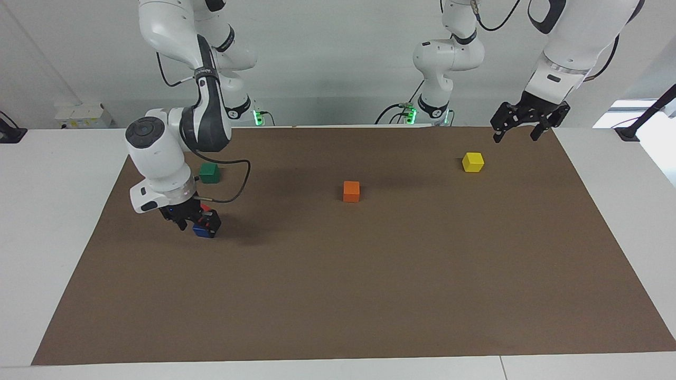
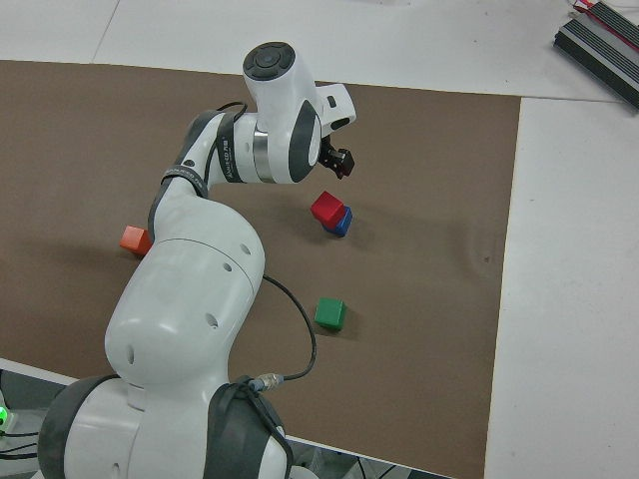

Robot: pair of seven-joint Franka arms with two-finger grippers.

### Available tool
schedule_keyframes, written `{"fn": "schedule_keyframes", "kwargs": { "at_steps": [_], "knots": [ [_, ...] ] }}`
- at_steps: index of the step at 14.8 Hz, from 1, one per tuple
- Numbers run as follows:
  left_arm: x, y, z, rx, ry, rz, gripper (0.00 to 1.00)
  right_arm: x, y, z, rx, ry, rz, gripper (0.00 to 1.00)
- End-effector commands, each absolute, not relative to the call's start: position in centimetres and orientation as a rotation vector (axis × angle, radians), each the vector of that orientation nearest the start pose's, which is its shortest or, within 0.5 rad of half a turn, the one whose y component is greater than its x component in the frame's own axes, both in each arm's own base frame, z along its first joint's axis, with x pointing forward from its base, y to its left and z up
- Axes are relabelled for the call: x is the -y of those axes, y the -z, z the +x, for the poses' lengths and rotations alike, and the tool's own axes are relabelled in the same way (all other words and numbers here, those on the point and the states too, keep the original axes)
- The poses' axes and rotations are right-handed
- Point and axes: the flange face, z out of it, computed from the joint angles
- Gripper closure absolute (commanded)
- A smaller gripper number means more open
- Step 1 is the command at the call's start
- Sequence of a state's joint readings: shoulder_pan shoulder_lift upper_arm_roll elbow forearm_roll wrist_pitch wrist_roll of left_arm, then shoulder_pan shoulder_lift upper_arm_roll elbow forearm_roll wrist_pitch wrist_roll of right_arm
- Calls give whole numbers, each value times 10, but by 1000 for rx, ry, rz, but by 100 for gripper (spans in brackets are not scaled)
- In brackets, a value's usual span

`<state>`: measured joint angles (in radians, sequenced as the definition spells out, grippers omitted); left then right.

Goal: Transfer red block to right arm and stack on blue block
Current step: 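Open the right gripper and raise it away from the stack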

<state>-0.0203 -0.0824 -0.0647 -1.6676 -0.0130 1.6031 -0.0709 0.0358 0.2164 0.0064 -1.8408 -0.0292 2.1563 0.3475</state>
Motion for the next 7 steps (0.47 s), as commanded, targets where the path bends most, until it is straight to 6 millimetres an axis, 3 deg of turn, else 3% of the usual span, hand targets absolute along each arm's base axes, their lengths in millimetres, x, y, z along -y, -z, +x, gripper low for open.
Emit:
{"fn": "schedule_keyframes", "kwargs": {
  "at_steps": [1,7],
  "knots": [
    [45,-629,527,-26,18,-3131,0,-27,-473,608,-375,190,-3097,0],
    [45,-629,527,-26,18,-3131,0,-34,-570,552,-178,137,-3125,0]
  ]
}}
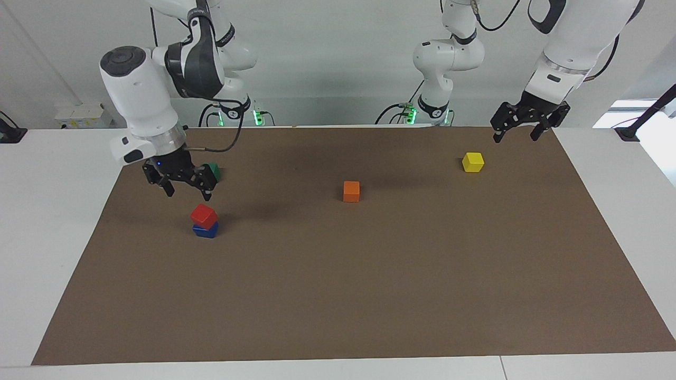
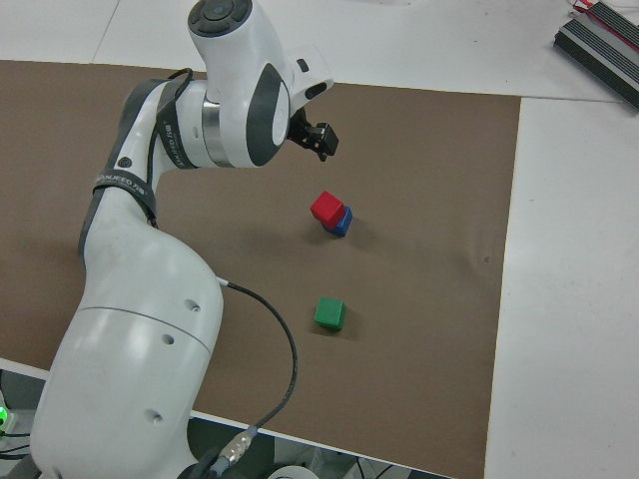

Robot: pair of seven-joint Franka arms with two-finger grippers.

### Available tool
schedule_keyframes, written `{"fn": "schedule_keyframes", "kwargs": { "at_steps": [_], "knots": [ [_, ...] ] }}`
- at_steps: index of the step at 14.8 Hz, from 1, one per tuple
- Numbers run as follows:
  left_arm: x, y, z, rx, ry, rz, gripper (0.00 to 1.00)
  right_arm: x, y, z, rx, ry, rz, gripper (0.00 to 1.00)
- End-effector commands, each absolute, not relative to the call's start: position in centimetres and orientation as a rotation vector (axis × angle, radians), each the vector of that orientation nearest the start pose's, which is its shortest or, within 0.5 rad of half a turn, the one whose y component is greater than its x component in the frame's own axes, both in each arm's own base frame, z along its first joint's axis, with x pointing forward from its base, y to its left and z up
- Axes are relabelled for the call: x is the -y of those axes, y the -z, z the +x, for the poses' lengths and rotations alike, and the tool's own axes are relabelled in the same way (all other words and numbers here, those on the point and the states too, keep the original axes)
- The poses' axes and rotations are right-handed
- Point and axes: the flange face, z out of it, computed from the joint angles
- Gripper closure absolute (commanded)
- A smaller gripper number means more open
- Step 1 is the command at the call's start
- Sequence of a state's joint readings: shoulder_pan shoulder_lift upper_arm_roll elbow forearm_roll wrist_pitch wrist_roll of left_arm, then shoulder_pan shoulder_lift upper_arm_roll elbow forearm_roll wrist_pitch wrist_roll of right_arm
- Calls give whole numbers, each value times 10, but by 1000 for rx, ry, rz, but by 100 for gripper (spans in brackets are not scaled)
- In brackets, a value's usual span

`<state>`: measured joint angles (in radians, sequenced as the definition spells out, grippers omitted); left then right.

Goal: Transfer red block to right arm and stack on blue block
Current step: 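Open the right gripper and raise it away from the stack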

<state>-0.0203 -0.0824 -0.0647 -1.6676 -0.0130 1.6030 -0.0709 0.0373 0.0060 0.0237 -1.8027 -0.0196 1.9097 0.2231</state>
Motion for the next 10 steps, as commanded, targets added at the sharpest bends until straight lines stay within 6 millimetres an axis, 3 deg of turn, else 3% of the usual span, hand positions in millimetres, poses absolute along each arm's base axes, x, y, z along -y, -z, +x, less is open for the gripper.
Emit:
{"fn": "schedule_keyframes", "kwargs": {
  "at_steps": [1,5,10],
  "knots": [
    [45,-629,527,-26,18,-3131,0,-34,-583,543,-154,113,-3131,0],
    [45,-629,527,-26,18,-3131,0,-18,-628,531,-37,5,-3145,0],
    [45,-629,527,-26,18,-3131,0,4,-630,532,-51,-80,-3149,0]
  ]
}}
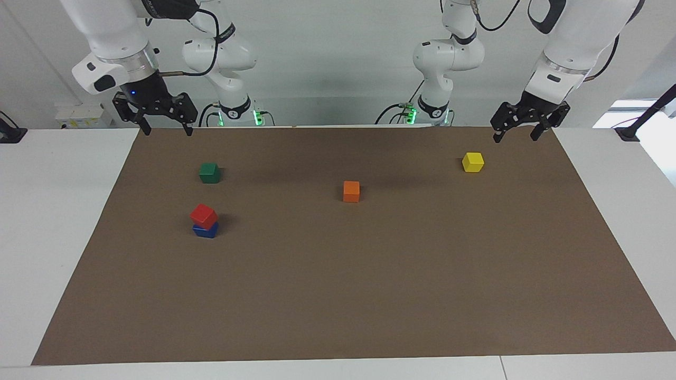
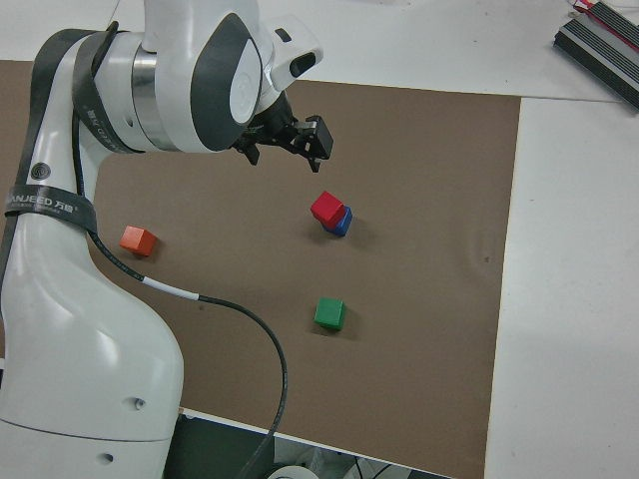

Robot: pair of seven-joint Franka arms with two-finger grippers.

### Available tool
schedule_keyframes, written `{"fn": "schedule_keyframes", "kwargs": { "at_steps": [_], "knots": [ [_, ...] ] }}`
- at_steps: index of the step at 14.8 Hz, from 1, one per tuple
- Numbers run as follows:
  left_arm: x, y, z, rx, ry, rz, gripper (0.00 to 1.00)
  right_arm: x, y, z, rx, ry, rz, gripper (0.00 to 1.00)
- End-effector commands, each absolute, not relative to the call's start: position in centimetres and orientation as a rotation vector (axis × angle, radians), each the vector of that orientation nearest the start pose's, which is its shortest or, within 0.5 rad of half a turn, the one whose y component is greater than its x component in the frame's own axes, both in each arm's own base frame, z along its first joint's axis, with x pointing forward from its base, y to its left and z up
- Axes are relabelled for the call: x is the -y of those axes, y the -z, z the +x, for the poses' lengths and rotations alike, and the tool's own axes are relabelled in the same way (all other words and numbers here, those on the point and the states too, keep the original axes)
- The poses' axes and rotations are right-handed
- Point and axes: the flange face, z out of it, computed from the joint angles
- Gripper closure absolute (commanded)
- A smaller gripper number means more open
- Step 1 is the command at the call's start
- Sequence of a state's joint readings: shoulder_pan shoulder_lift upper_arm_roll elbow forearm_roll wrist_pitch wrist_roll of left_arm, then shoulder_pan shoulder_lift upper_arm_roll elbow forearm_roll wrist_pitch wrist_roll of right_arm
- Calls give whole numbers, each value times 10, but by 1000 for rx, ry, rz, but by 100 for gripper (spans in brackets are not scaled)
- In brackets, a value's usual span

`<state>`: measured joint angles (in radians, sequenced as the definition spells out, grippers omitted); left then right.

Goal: Transfer red block to right arm and stack on blue block
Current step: 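Open the right gripper and raise it away from the stack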

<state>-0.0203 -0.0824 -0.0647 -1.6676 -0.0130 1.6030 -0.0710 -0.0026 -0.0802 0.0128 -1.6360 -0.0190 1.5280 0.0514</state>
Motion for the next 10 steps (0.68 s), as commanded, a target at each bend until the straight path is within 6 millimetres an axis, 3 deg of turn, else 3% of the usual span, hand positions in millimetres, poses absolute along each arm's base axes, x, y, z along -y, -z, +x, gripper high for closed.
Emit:
{"fn": "schedule_keyframes", "kwargs": {
  "at_steps": [1,10],
  "knots": [
    [45,-629,527,-26,18,-3131,0,6,-629,530,-56,-84,-3149,0],
    [45,-629,527,-26,18,-3131,0,5,-625,528,-68,-94,-3149,0]
  ]
}}
